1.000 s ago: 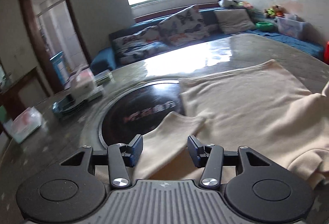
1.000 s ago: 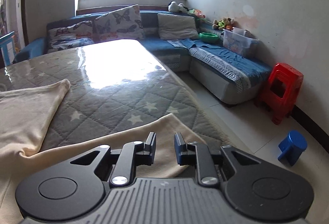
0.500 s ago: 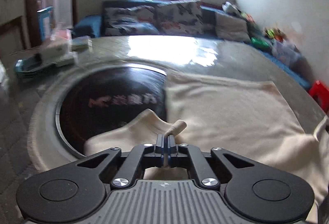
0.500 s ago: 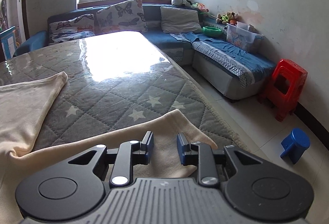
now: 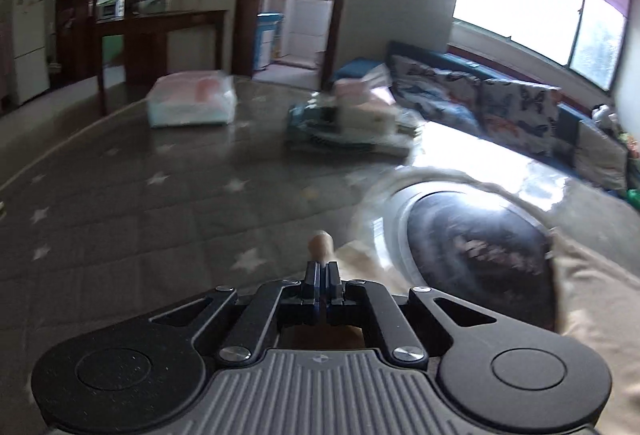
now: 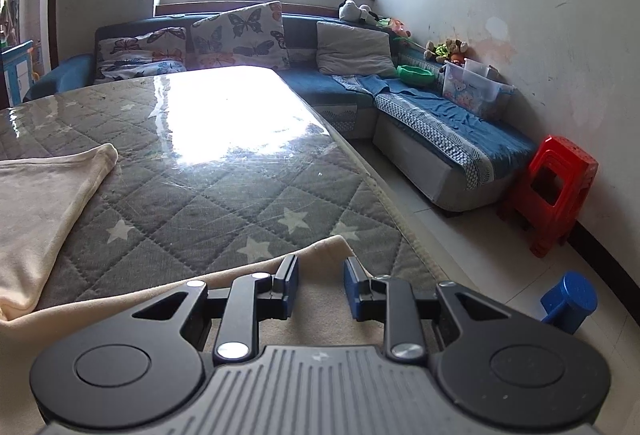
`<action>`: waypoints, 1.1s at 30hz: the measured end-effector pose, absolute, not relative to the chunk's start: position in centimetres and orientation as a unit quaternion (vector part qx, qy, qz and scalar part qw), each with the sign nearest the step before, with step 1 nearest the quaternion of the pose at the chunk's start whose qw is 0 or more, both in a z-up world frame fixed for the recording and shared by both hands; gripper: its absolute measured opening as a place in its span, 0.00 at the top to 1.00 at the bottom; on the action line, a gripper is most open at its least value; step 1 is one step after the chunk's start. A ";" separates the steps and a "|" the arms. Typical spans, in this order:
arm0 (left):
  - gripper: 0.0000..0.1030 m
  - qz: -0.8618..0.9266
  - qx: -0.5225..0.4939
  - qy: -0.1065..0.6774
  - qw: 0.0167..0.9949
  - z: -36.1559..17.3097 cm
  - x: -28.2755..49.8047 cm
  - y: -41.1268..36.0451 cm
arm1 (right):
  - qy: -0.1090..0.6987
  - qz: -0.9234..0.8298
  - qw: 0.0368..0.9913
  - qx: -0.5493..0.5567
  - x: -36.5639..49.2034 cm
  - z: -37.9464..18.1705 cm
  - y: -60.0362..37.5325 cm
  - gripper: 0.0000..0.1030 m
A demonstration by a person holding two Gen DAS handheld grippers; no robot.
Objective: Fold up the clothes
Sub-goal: 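Lift and shake the sweatshirt with both grippers, lay it flat, release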
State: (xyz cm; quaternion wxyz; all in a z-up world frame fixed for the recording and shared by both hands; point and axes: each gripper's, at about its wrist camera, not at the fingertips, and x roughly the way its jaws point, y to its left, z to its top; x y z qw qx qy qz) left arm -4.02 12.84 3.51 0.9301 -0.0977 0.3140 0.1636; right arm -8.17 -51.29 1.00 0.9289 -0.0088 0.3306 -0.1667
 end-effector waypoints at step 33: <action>0.56 -0.297 0.136 0.307 0.894 3.9 -14.9 -8.6 | 0.376 0.317 0.859 -0.140 -19.4 5.3 -31.6 0.71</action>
